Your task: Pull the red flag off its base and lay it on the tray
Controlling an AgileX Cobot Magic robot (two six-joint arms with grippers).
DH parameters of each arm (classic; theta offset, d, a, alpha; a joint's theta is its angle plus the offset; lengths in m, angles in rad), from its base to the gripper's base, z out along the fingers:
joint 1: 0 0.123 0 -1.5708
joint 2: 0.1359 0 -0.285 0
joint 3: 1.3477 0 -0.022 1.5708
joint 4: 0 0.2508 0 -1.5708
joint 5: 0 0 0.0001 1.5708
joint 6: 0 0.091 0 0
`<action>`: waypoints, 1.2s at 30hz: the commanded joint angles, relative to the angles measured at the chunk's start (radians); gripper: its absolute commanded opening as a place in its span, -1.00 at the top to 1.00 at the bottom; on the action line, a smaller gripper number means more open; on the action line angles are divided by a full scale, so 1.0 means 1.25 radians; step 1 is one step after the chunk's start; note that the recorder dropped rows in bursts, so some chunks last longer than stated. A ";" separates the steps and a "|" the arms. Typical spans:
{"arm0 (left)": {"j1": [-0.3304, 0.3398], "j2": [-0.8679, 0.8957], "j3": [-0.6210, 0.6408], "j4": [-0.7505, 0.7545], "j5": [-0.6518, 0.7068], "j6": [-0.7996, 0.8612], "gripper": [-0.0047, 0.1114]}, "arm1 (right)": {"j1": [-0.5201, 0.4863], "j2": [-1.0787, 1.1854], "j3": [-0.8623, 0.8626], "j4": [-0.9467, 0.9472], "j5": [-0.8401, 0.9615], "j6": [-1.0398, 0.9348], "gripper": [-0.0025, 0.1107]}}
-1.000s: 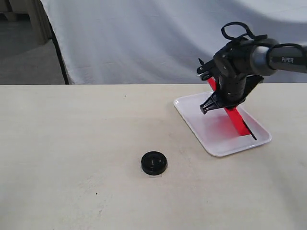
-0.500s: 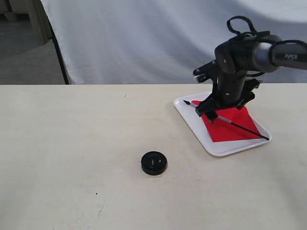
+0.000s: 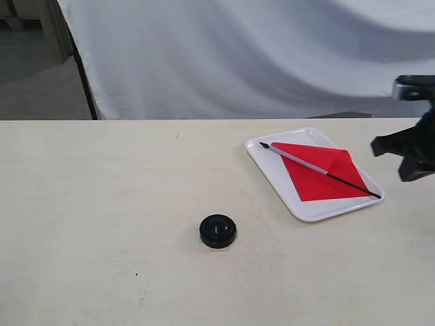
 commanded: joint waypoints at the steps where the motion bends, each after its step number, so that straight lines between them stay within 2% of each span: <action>1: 0.002 -0.001 0.001 -0.006 0.001 -0.002 0.89 | -0.071 -0.202 0.115 0.021 -0.049 0.006 0.96; 19: 0.002 -0.001 0.001 -0.006 0.001 -0.002 0.89 | -0.090 -1.096 0.575 0.023 -0.377 0.010 0.96; 24: 0.002 -0.001 0.001 -0.006 0.001 -0.002 0.89 | -0.052 -1.287 0.698 0.061 -0.504 0.025 0.96; 28: 0.002 -0.001 0.001 -0.004 0.003 -0.002 0.89 | -0.019 -1.306 0.723 0.042 -0.529 0.016 0.96; 36: 0.002 -0.001 0.001 -0.004 0.003 -0.004 0.89 | 0.029 -1.306 0.724 0.124 -0.514 0.022 0.96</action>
